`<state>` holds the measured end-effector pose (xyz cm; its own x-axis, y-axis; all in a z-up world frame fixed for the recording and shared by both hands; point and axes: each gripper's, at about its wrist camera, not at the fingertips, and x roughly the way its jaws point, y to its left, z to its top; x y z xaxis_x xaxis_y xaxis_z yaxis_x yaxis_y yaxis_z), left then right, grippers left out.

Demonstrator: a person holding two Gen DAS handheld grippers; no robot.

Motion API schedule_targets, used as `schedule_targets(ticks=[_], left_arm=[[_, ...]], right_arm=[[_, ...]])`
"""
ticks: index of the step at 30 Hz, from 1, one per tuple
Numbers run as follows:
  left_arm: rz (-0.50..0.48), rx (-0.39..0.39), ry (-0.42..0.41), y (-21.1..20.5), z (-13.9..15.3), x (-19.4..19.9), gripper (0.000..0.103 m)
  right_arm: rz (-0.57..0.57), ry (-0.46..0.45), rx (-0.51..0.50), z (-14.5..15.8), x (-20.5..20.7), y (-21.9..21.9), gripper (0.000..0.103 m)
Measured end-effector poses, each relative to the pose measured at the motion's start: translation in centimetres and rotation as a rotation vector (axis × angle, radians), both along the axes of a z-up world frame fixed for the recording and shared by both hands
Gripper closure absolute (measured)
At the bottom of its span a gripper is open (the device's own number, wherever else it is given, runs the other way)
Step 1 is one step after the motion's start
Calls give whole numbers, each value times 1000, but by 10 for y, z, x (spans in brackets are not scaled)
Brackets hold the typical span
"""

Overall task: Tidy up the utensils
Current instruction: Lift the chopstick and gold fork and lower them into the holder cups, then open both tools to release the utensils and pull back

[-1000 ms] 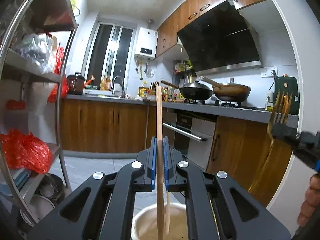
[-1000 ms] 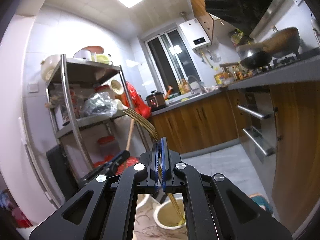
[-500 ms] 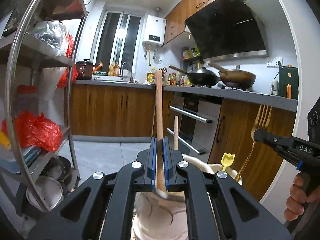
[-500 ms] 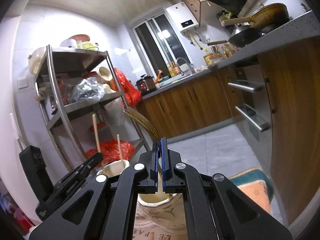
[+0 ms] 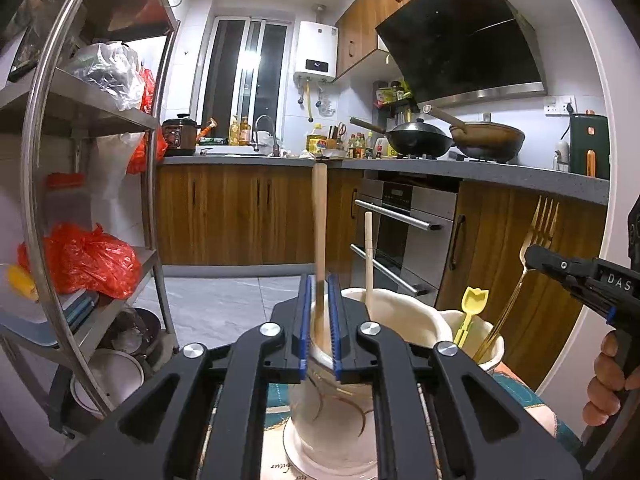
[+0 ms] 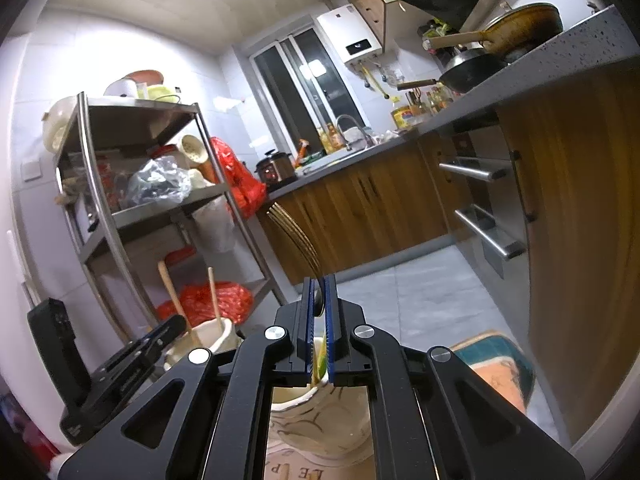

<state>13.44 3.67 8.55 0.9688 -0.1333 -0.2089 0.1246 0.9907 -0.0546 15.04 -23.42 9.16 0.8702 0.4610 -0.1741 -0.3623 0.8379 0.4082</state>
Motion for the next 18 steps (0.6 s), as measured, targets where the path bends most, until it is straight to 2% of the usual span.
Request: schedule_targets(ticks=[1,6,8,12,15,17,18], left_arm=[[-4,-3,-1,0,0,-1,87],[1,-8,-10,1,2,-4,84],[1,-12,-8,1,2,-3,80],[3,-13,-3,2,2,-3,79],[-1,-20,-2,2,2,-5,75],[0,-19,-3,2,2,-6,69],[-1,-18,-4,2,3,-7,69]], right_arm=[[-2,2,0,0,0,-1,97],[-14,21,2,-3,4,-3,97],[-19,31,8,-5,5,-4,97],[-34,38,7,-6,6,-6,94],[-32,40,7,-6,7,-7,84],[-33,38,5,-7,6,-7,73],[-34,37,3,-6,5,-7,71]])
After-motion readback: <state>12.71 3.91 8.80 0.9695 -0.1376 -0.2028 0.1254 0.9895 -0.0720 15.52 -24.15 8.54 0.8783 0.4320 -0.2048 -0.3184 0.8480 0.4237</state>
